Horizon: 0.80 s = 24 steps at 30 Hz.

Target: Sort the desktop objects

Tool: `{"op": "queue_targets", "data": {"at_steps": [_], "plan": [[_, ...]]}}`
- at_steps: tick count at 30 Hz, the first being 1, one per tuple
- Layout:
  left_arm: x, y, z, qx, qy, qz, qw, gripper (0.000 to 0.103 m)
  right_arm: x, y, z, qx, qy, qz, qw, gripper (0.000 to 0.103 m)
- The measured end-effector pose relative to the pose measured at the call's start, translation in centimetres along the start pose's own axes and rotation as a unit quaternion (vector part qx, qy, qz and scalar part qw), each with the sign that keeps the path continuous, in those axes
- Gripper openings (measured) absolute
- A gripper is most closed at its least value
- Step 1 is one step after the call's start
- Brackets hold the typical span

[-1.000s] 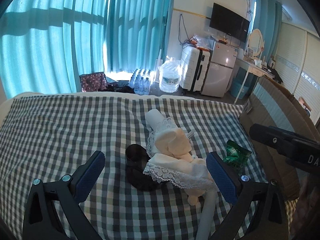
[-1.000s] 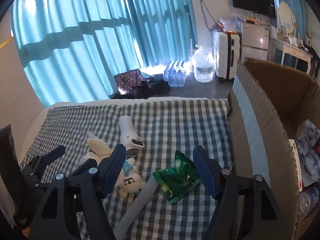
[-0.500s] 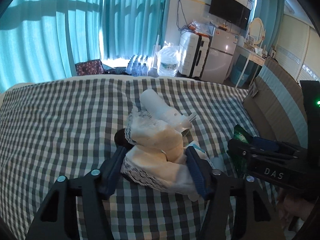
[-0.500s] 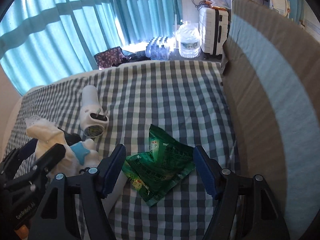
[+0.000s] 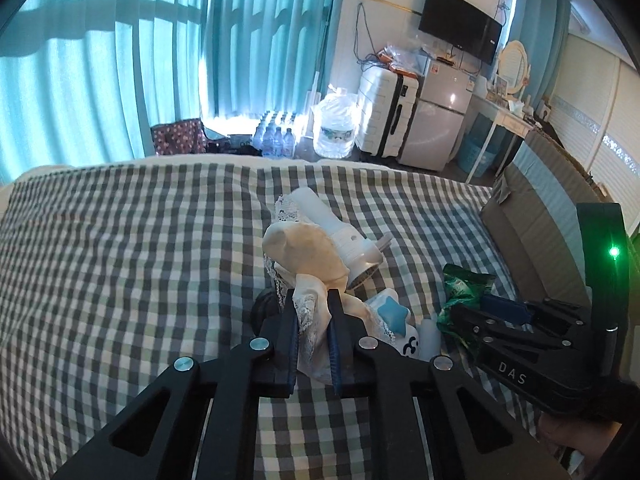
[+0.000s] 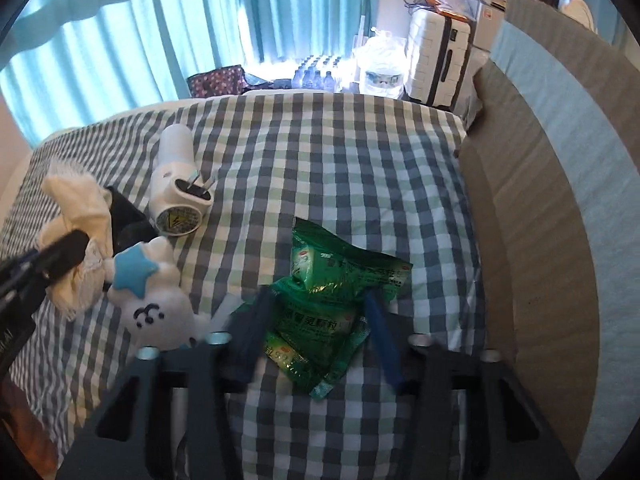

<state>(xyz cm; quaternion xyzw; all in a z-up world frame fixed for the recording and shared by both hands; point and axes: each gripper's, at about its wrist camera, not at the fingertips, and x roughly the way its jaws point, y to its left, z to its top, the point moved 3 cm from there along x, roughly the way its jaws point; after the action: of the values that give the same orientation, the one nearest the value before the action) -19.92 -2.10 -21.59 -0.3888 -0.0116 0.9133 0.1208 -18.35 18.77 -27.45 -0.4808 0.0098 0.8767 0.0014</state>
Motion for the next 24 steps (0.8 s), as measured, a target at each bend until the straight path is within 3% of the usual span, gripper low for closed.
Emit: {"op": "queue_targets", "data": {"at_steps": [3,6,8,20,24], "plan": [[-0.3,0.3,0.6,-0.004,-0.003,-0.001,1.0000,0.012,-0.5,0.5,-0.3,-0.006,-0.001,0.000,1.000,0.025],[-0.8,0.9,0.9,-0.012,-0.007,0.003,0.9999,0.012,-1.3,0.8,0.1,-0.004,-0.007,0.006,1.000,0.006],[-1.4,1.3,1.1,-0.017,-0.016,0.002,0.9997,0.012,-2.0,1.0,0.3,-0.002,-0.009,0.017,1.000,0.001],[-5.8,3.1,2.0,-0.033,-0.060,0.029,0.9972,0.012,-6.2,2.7,1.7,-0.022,-0.059,0.045,0.997,0.000],[-7.3,3.1,2.1,-0.028,-0.073,0.033,0.9964,0.012,-5.0,1.4,1.3,-0.008,-0.052,0.034,0.998,0.001]]}}
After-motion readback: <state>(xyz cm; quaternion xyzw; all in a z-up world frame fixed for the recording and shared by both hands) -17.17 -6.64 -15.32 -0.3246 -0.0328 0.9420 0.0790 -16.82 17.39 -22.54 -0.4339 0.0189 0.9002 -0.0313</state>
